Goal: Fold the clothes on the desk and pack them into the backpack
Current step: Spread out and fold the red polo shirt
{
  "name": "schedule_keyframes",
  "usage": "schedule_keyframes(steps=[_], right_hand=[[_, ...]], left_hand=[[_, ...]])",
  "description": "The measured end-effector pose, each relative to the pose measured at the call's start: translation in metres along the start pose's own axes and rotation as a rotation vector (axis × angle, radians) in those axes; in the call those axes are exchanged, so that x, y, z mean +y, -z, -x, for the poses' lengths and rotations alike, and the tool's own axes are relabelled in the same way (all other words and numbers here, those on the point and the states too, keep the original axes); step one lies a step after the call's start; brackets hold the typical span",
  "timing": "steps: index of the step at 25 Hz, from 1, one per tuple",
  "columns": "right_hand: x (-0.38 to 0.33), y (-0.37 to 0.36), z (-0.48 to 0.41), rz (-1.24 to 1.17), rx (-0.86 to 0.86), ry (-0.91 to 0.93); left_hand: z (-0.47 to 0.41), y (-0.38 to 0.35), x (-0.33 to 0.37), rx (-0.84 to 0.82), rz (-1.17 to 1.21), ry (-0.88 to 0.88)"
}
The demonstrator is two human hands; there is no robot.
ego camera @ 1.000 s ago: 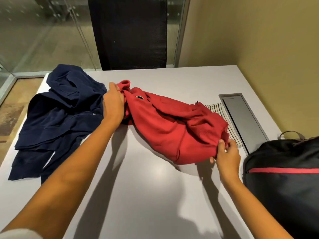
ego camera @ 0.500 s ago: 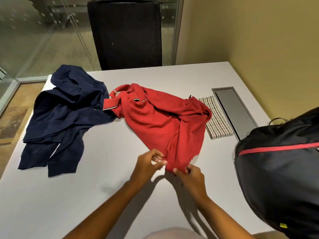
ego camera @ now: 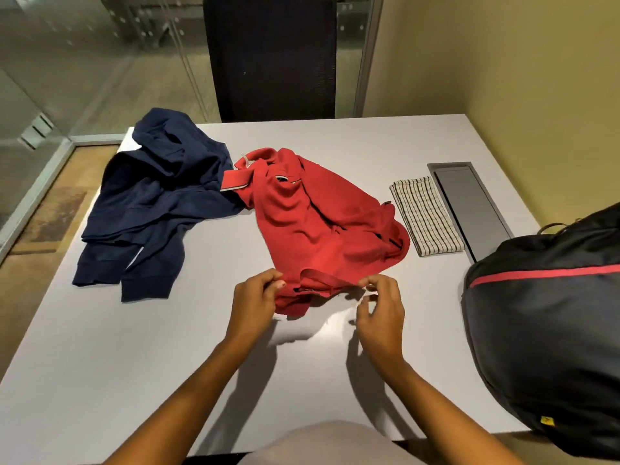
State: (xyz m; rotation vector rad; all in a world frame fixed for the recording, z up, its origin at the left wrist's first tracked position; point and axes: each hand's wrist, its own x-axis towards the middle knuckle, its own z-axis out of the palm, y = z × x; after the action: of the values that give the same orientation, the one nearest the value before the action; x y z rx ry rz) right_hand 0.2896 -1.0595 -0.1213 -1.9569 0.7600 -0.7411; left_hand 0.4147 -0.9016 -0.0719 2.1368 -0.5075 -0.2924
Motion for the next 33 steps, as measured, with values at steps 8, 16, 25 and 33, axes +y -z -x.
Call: schedule_keyframes(steps=[8, 16, 25, 33], right_hand=[[0.085, 0.005, -0.044, 0.546, -0.32, 0.092], [0.083, -0.002, -0.056, 0.762, -0.444, 0.235], [0.098, 0.044, 0.027, 0.579, 0.016, -0.268], [0.091, 0.038, -0.033, 0.717, -0.266, 0.148]], left_hand=[[0.035, 0.069, -0.102, -0.156, -0.227, 0.264], [0.059, 0.021, -0.113, 0.026, -0.092, 0.544], [0.057, 0.019, -0.128, 0.159, -0.124, 0.616], [0.055, 0.016, -0.118, 0.173, -0.028, 0.556]])
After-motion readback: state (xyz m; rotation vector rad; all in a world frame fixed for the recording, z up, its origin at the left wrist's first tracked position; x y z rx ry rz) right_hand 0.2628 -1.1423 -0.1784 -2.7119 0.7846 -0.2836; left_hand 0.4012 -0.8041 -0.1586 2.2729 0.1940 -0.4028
